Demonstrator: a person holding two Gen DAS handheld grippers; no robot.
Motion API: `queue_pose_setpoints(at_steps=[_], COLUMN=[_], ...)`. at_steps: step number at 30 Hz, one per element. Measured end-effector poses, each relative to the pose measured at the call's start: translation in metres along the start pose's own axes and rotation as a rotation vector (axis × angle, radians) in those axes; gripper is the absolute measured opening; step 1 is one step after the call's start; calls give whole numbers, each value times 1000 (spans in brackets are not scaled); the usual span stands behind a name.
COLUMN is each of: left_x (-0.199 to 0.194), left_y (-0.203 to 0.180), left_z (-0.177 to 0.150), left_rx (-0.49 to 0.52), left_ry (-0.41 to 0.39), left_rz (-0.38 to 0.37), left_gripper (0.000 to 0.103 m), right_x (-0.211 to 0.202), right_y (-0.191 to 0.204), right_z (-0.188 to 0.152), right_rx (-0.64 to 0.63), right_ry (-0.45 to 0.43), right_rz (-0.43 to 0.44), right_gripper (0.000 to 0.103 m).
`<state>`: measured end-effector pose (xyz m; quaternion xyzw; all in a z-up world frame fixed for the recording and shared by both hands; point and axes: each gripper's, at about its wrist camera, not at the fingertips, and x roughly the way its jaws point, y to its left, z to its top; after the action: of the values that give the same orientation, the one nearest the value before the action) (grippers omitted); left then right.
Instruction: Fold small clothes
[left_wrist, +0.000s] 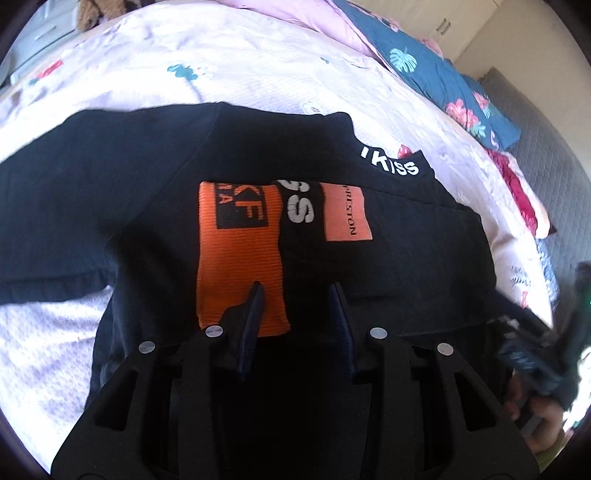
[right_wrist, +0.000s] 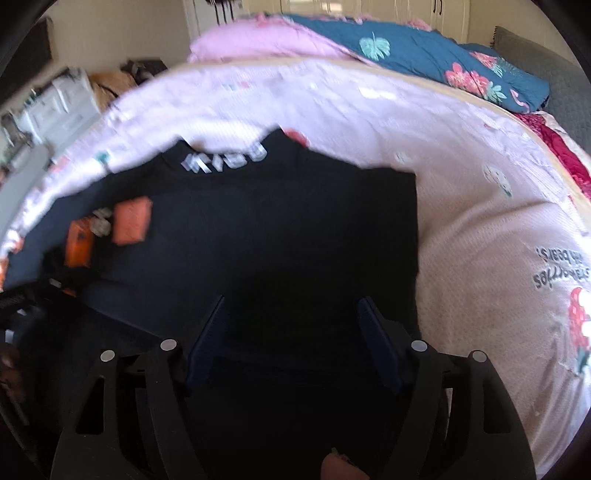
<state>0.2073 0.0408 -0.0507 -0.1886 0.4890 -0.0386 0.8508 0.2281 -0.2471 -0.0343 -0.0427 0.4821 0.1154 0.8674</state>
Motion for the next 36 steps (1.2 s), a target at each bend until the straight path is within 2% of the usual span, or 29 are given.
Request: queue_pose_setpoints(at_steps=[3, 5, 7, 11, 17, 19, 22, 29, 36], left_x=[-7, -12, -19, -28, -41, -46, -53, -71, -86], left_y=[3, 0, 2, 5, 5, 9, 15, 29, 48], left_z=[0, 0, 0, 0, -3, -4, -4, -3, 1], left_rx=[-5, 1, 4, -6, 14, 1, -20, -55, -103], left_ry=[-10, -27, -45, -65, -100, -114, -129, -164, -195], left_rz=[0, 13, 31, 37, 85, 98, 121, 123, 171], left_gripper=[28, 28, 35, 42, 66, 82, 91, 93, 94], right_x=[9, 5, 3, -1, -23, -27, -35, -51, -66], right_y=[1, 2, 2, 2, 8, 10, 14, 25, 46], right_z=[-3, -2, -2, -1, 3, 5, 6, 8, 7], right_rx=[-11, -2, 15, 31, 32, 34, 30, 17, 1], right_ry=[23, 10, 3, -14, -102, -125, -162, -247, -306], right_rz=[-17, 3, 40, 63, 99, 117, 127, 130, 160], right_gripper=[71, 76, 78, 85, 96, 97, 97, 98, 98])
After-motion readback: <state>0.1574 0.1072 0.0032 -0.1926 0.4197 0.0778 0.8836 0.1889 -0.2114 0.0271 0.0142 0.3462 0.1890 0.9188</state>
